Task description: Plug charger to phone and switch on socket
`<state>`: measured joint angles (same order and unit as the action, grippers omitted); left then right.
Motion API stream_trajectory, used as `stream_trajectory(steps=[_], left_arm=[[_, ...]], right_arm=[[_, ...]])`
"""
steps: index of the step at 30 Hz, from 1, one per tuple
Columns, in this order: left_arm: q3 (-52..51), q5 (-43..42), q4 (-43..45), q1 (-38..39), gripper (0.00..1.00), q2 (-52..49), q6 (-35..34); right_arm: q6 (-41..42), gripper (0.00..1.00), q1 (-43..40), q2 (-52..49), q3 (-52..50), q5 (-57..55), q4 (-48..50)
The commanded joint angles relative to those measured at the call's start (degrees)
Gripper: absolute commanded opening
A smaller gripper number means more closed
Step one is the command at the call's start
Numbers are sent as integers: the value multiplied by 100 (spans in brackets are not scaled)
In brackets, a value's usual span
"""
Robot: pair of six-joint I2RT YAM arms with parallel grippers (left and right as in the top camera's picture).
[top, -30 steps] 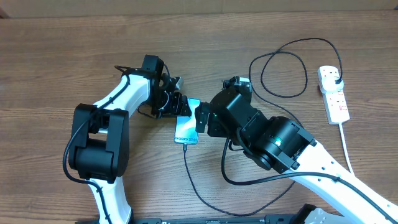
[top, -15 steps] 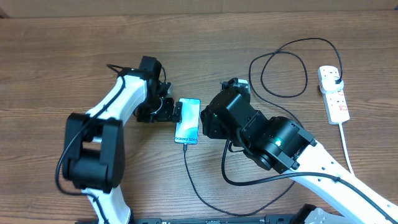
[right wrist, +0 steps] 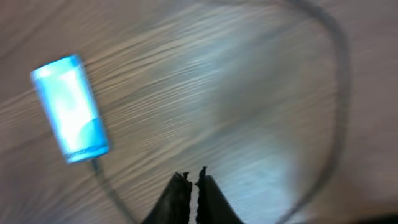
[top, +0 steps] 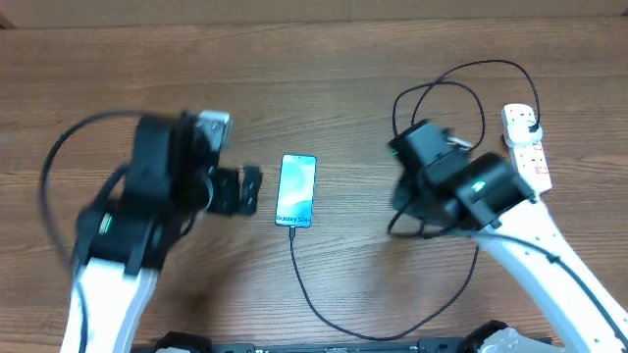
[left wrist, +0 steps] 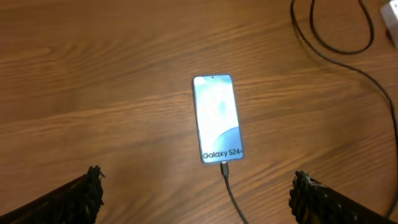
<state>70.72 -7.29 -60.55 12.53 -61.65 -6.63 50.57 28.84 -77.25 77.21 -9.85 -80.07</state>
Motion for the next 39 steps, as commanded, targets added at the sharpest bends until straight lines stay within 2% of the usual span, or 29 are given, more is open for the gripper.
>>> stream_trajectory(steps=[1, 6, 12, 19, 22, 26, 34, 39], left_arm=[[-597, 470, -168, 24, 100, 754, -313], [-1056, 946, -356, 24, 100, 1528, -326], [-1060, 957, -356, 24, 100, 1521, -328], [-1060, 918, -378, 24, 100, 1399, -326], [-1060, 918, -385, 24, 100, 1410, -326], [-1060, 918, -393, 24, 100, 1403, -326], [-1060, 918, -393, 24, 100, 1419, -326], [-1060, 918, -393, 24, 100, 1414, -326]], right_arm=[[214, 4, -706, 57, 9, -114, -208], [214, 6, -1937, 57, 9, -286, -83], [140, 8, -3368, 55, 9, -365, 702], [-691, 7, -4968, -273, 13, -260, 1314], [-1150, 6, -5626, -922, 114, 490, 1582], [-1515, 6, -6004, -1880, 632, 1209, 1508], [-1840, 5, -6022, -3746, 2264, 1473, 981], [-1961, 4, -6002, -4391, 2815, 1716, 927]])
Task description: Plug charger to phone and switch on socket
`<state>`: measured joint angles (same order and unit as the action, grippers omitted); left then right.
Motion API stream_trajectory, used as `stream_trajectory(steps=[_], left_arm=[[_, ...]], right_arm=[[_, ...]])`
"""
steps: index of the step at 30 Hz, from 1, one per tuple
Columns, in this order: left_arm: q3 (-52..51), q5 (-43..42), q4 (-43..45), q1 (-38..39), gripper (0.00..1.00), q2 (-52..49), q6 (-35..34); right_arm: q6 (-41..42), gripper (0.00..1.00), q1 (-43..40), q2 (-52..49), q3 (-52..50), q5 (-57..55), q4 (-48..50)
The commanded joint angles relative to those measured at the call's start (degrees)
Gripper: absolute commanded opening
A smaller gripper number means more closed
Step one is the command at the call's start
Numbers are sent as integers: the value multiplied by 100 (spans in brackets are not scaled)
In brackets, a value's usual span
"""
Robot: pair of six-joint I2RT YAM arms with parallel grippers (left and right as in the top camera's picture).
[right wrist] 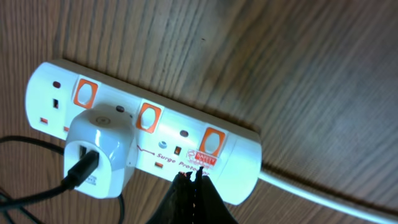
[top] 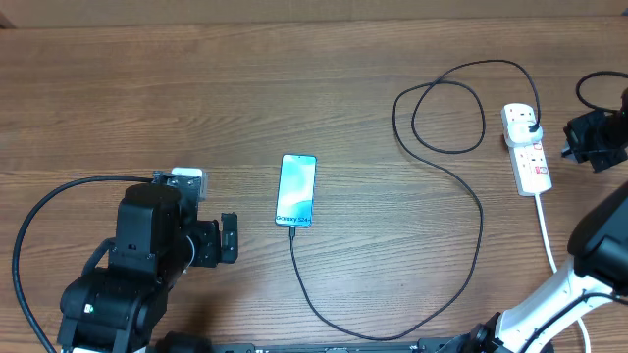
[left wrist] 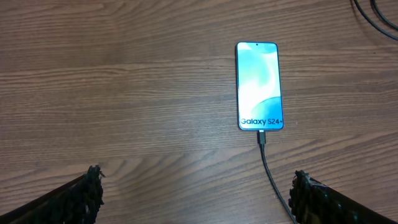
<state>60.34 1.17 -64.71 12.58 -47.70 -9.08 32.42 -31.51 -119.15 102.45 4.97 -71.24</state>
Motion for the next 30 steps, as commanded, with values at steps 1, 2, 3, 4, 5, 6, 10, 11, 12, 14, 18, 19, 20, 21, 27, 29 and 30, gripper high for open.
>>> stream_trajectory(steps=[1, 2, 3, 4, 5, 6, 10, 11, 12, 14, 18, 19, 20, 21, 27, 29, 30], left_arm=[[-22, 72, 22, 20, 100, 20, -81], [-22, 72, 22, 20, 100, 20, -81], [-22, 72, 22, 20, 100, 20, -81], [-22, 72, 22, 20, 100, 17, -81], [-22, 72, 22, 20, 100, 17, -81], [-22, 72, 22, 20, 100, 17, -81], [-22, 72, 22, 20, 100, 17, -81], [-22, 72, 22, 20, 100, 17, -81], [-22, 72, 22, 20, 100, 17, -81], [-22, 72, 22, 20, 100, 17, -81], [-22, 72, 22, 20, 100, 17, -81], [-22, 72, 22, 20, 100, 17, -81], [-22, 72, 22, 20, 100, 17, -81], [-22, 72, 22, 20, 100, 17, -81], [-22, 72, 22, 20, 100, 17, -81], [-22, 72, 22, 20, 100, 17, -81], [-22, 72, 22, 20, 100, 17, -81]], right_arm=[[-149, 4, 37, -232, 291, 302, 96], [-151, 4, 42, -247, 291, 334, 151], [-151, 4, 55, -254, 291, 337, 205], [-151, 4, 70, -254, 291, 337, 264], [-168, 4, 96, -254, 291, 354, 319], [-234, 4, 125, -254, 291, 376, 372], [-229, 4, 249, -271, 291, 369, 485], [-229, 4, 275, -280, 291, 369, 514], [-227, 4, 297, -291, 291, 367, 529], [-229, 4, 334, -345, 291, 367, 546], [-229, 4, 350, -457, 291, 328, 553], [-227, 4, 350, -474, 291, 264, 560], [-227, 4, 350, -474, 291, 203, 564], [-227, 4, 350, -476, 291, 146, 568], [-227, 4, 356, -503, 289, 68, 584], [-225, 4, 356, -527, 289, 68, 584], [-227, 4, 356, -544, 289, 68, 588]])
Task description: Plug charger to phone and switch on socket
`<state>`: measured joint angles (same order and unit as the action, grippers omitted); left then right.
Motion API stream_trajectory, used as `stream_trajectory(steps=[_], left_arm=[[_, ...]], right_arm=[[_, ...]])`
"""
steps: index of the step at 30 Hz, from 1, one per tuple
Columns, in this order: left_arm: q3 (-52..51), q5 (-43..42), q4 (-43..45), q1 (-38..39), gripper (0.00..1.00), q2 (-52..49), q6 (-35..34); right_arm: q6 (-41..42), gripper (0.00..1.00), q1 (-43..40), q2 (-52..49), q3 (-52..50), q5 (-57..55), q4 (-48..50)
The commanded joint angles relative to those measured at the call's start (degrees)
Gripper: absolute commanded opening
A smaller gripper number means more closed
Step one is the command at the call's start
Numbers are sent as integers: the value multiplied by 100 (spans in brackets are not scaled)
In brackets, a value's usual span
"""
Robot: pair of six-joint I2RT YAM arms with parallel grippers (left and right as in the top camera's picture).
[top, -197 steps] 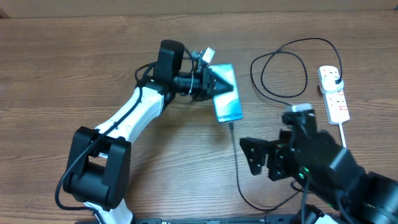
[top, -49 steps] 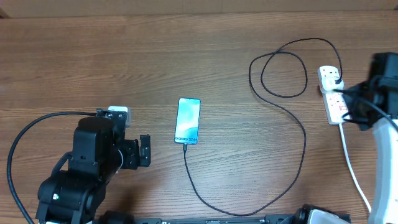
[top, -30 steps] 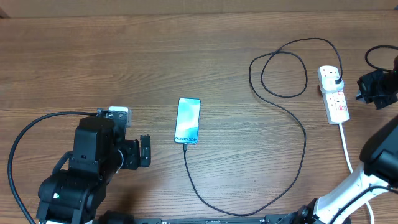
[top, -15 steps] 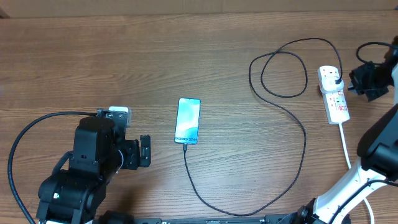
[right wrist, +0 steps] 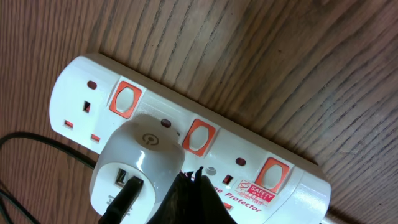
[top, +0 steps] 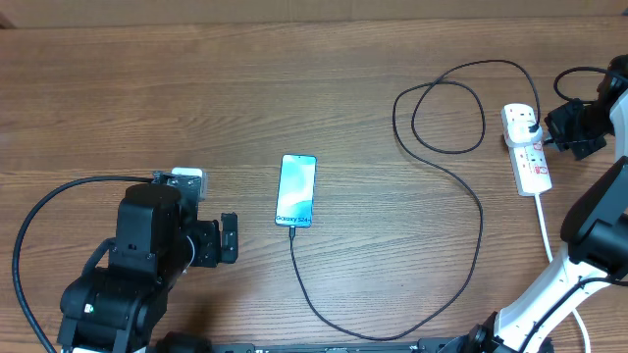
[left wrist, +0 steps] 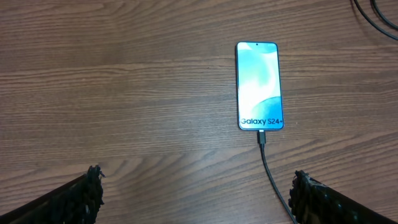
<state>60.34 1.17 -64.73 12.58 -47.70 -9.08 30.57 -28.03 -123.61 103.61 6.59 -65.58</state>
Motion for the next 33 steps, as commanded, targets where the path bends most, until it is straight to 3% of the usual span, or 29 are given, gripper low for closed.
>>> stream_trajectory(steps=[1, 25, 33], left_arm=[[-22, 72, 24, 20, 100, 17, -81], [-22, 72, 24, 20, 100, 17, -81], [-22, 72, 24, 20, 100, 17, -81]], right_arm=[[-39, 4, 7, -122, 173, -94, 28], [-44, 4, 61, -417, 173, 254, 212], [-313, 4, 551, -896, 59, 249, 212]])
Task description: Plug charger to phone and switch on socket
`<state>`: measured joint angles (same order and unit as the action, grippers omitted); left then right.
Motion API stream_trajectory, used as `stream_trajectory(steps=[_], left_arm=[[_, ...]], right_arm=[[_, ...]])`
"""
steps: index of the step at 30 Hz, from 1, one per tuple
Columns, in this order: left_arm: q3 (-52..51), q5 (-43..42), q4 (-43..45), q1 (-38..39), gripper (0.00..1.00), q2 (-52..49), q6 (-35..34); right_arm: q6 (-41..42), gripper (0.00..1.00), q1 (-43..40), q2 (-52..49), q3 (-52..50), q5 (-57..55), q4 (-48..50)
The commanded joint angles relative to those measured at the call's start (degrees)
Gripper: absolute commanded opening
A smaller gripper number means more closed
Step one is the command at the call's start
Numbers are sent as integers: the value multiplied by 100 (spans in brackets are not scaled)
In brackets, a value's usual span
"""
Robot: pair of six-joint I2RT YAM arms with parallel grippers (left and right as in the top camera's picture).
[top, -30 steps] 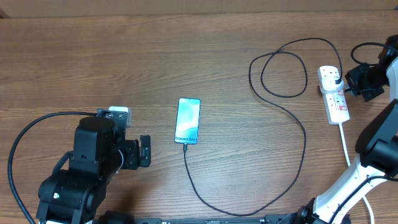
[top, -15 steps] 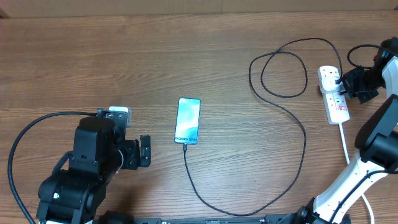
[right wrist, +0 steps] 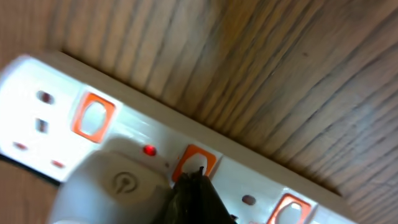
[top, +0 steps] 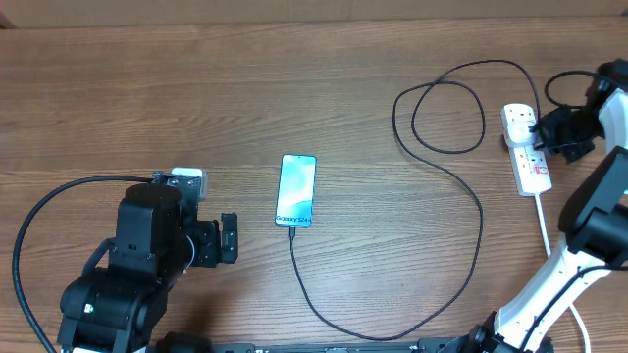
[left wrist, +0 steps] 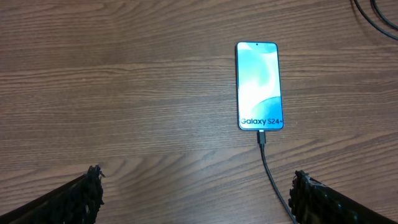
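Note:
The phone (top: 296, 190) lies screen-up and lit in the middle of the table, with the black cable (left wrist: 263, 142) plugged into its bottom end. At the far right lies the white power strip (top: 530, 157), and the white charger (right wrist: 106, 186) is plugged into it. My right gripper (right wrist: 200, 171) is shut, its tips pressed on the middle orange switch (right wrist: 189, 157). A red light (right wrist: 149, 150) glows beside that switch. My left gripper (left wrist: 196, 186) is open and holds nothing, below and left of the phone (left wrist: 259, 86).
The cable (top: 461, 211) runs from the phone in a wide curve along the table's front, then loops twice at the back right beside the strip. The strip's own white lead (top: 546, 235) runs toward the front right edge.
My right gripper has come down from just above the charger onto the middle orange switch. The red light beside that switch is now lit. The left arm and the phone have not moved.
Both arms were near the phone, the cable plugged into it and the right gripper shut. Then the left arm was at the front left and the right gripper hung over the strip. It was lower over the charger, and now presses the switch with the red light on.

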<state>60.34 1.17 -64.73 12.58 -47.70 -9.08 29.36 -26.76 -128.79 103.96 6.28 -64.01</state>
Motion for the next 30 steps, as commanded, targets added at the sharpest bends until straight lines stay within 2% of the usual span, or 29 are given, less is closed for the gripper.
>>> stream_trajectory(steps=[1, 9, 14, 22, 27, 30], left_arm=[[-22, 72, 24, 20, 100, 17, -81], [-22, 72, 24, 20, 100, 17, -81], [-22, 72, 24, 20, 100, 127, -81], [-22, 72, 22, -92, 100, 964, -81], [-22, 72, 22, -501, 100, 1681, -81], [-22, 74, 17, -643, 100, 2057, -79]], right_arm=[[-208, 4, 494, -431, 24, 280, 13], [-201, 4, 584, -354, 345, 37, -743], [-129, 4, 396, 358, 708, -586, -1397], [-90, 4, 140, 2275, 708, -498, -1458], [-85, 4, -208, 3698, 713, 63, -1342], [118, 4, -566, 4599, 715, 549, -955]])
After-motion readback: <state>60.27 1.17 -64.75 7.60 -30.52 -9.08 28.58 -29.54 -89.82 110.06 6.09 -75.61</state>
